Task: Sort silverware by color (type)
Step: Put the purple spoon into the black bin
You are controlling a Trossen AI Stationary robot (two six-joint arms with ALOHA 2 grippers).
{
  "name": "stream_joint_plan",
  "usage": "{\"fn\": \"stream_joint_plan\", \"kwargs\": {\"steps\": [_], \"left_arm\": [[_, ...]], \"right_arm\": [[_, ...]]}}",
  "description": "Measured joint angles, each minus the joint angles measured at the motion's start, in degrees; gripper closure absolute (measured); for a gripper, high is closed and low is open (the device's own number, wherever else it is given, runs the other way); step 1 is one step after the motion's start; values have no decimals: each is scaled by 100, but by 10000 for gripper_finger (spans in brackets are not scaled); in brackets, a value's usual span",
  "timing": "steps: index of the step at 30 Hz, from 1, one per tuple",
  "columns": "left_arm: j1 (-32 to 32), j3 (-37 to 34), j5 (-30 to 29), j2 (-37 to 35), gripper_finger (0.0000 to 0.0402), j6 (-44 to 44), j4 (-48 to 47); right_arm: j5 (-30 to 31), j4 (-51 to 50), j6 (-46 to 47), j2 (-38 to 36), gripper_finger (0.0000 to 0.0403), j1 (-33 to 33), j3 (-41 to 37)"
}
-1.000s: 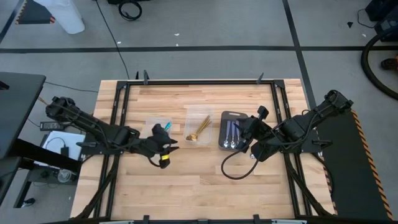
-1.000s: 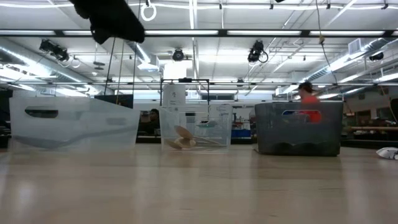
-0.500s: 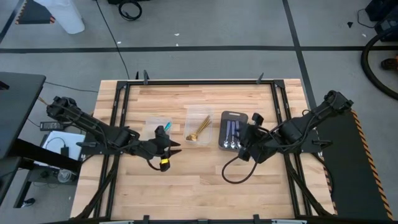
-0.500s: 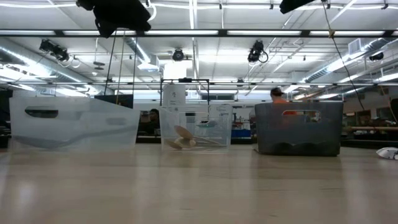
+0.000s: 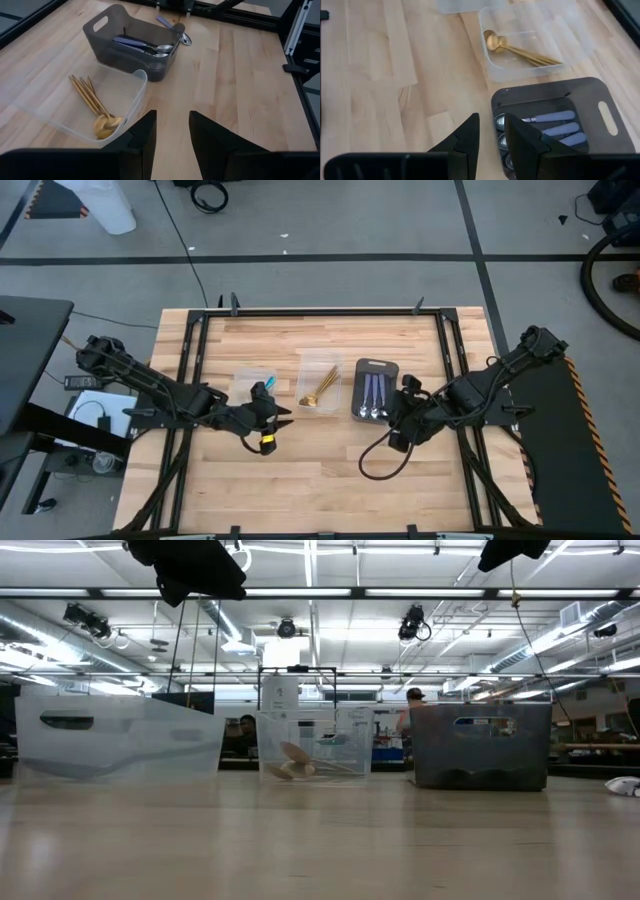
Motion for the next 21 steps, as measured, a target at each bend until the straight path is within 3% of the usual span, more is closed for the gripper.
{"fn": "stream_joint_plan", "kwargs": {"steps": [10,21], "left_arm": [[-2,0,0,0,278,9,-6],[-4,0,5,-4,278,9,-61]], "right_arm": [[-539,-6,-6,0,302,0,0],[-1584,-420,364,-2,302,0,-239]]}}
